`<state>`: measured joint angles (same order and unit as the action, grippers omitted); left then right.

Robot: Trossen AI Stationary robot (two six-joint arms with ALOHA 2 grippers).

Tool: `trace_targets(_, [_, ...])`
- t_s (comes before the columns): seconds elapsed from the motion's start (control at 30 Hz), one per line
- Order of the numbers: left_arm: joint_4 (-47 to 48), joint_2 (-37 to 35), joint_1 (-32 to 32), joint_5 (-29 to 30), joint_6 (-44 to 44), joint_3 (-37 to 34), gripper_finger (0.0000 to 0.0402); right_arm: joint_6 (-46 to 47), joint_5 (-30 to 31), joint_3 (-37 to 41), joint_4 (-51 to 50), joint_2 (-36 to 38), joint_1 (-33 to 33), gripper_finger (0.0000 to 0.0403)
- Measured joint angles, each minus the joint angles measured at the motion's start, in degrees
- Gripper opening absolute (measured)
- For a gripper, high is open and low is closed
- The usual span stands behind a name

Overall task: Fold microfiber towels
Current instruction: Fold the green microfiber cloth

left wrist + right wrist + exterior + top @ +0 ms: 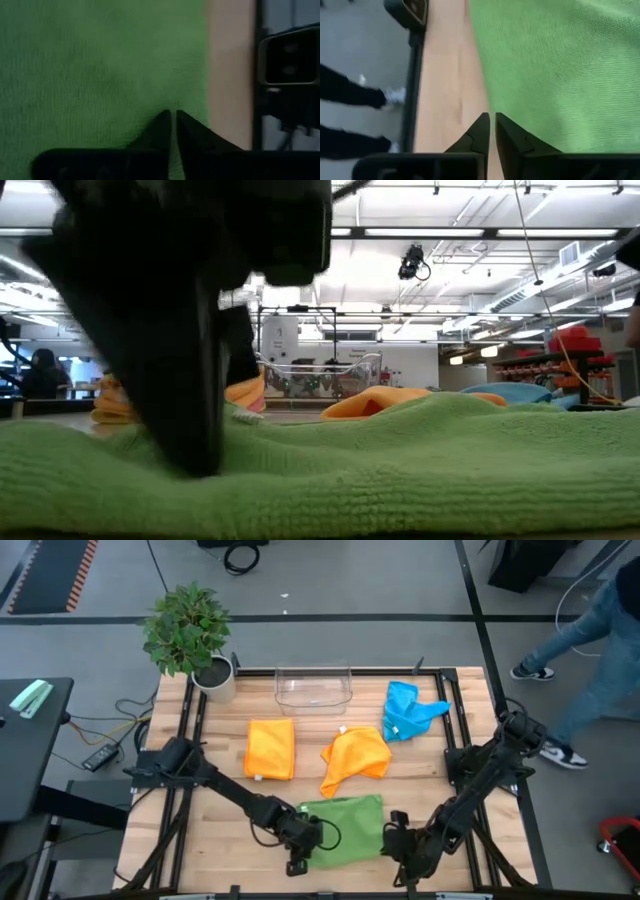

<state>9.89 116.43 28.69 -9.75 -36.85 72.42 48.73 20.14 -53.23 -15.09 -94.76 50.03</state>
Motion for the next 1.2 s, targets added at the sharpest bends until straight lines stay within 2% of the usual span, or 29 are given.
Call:
trace_targets(0.1, [1.6,-2.2,-0.1,-0.5,2.7,0.1,0.0086,-4.2,-1.5,0.0,0.2,-0.3,-0.2,0.0057])
trace_targets(0.3, [2.2,-2.2,1.7,-0.7,6.0,0.2,0.0178,-14.9,-3.9,0.0,3.2,-2.8,0.8,0.0122])
trace_targets(0.47, [4.2,-1.9,3.1,0.9,7.7,0.2,0.0208,-18.6,-5.2,0.0,3.1,-6.9,1.3,0.0141])
trace_targets(0.93, [9.4,-1.9,3.1,2.9,7.2,0.3,0.016,-15.2,-5.0,0.0,1.8,-9.2,1.3,0.011])
trace_targets(1.2, [8.3,1.6,3.0,3.2,4.2,0.7,0.0081,-14.2,-3.9,0.0,-1.3,-9.2,1.5,0.0094])
